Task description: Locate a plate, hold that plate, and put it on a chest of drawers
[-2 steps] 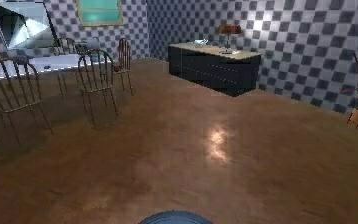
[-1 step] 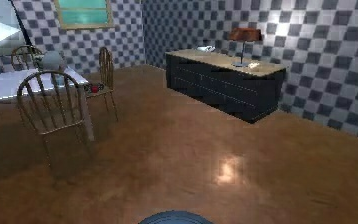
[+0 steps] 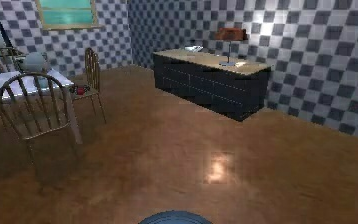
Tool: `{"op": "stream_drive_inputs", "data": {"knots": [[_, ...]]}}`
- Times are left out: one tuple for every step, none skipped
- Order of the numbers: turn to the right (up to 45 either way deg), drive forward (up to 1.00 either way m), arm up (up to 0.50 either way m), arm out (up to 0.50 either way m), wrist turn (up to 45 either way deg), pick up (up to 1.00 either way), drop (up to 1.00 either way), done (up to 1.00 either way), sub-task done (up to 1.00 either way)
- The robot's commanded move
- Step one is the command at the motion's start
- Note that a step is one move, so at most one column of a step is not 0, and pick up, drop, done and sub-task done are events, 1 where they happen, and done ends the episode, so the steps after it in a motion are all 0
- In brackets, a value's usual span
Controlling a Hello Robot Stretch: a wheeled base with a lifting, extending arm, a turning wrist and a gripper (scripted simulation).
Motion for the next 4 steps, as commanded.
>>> {"op": "stream_drive_inputs", "data": {"knots": [[0.0,1.0,0.0,0.0,0.0,0.0,0.0,0.0,0.0],[0.0,1.0,0.0,0.0,0.0,0.0,0.0,0.0,0.0],[0.0,0.95,0.0,0.0,0.0,0.0,0.0,0.0,0.0],[45.0,0.0,0.0,0.0,0.0,0.0,0.0,0.0,0.0]]}}
